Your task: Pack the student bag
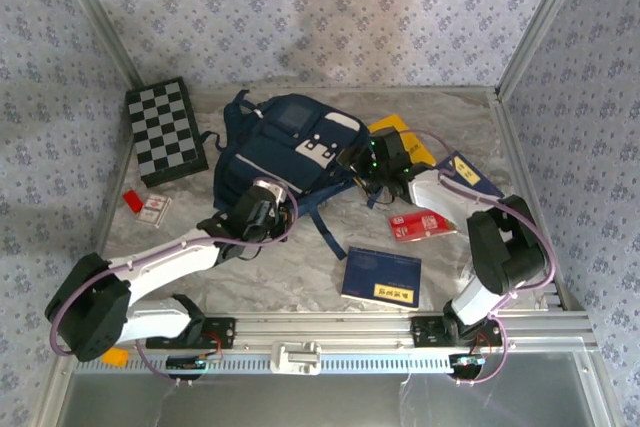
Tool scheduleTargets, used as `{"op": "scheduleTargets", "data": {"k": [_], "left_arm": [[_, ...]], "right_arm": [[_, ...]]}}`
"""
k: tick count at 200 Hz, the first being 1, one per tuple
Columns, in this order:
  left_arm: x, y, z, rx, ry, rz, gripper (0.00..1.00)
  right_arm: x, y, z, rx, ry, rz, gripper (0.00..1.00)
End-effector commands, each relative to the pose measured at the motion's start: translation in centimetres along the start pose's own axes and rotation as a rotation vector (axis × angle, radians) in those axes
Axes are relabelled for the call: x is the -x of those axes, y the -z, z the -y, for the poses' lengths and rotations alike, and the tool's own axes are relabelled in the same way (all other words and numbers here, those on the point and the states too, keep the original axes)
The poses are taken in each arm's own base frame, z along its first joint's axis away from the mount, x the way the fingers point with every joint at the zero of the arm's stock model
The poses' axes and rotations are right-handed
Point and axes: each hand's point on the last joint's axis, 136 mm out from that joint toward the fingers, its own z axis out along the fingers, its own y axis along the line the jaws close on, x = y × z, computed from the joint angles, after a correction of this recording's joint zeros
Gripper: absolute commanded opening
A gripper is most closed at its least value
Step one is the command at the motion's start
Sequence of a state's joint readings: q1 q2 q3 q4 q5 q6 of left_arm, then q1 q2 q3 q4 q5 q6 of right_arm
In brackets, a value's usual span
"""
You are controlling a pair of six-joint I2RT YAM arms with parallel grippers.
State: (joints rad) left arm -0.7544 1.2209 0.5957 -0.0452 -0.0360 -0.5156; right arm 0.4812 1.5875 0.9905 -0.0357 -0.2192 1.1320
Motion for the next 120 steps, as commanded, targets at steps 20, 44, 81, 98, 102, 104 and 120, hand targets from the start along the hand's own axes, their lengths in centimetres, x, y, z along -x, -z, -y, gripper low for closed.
{"op": "scheduleTargets", "data": {"k": [20, 44, 81, 98, 102, 104, 120], "left_arm": [[2.6, 0.5, 2.2, -0.079, 0.034, 0.056, 0.0], [2.5, 0.5, 2.6, -0.101, 0.033, 0.044, 0.0], [2.3, 0.9, 3.1, -0.123, 0.023, 0.029, 0.0], [2.2, 1.1, 3.6, -0.142, 0.001, 0.029, 0.0], [2.1, 1.2, 3.6, -0.144, -0.004, 0.026, 0.0], [2.1, 1.2, 3.6, -0.144, -0.006, 0.023, 0.0], [1.6, 1.5, 3.5, -0.136, -0.01, 0.005, 0.0]], "right_arm": [[-6.6, 2.1, 0.4, 0.004, 0.003, -0.142, 0.78], [-10.0, 1.0, -1.0, 0.041, -0.019, -0.194, 0.79], [-11.3, -2.0, -2.1, 0.078, -0.095, -0.196, 0.77], [-11.0, -3.0, -2.8, 0.075, -0.07, -0.174, 0.73], [-11.0, -3.3, -2.8, 0.066, -0.061, -0.171, 0.72], [-11.0, -3.4, -2.9, 0.065, -0.056, -0.17, 0.7], [-10.9, -4.1, -3.0, 0.051, -0.024, -0.17, 0.56]]}}
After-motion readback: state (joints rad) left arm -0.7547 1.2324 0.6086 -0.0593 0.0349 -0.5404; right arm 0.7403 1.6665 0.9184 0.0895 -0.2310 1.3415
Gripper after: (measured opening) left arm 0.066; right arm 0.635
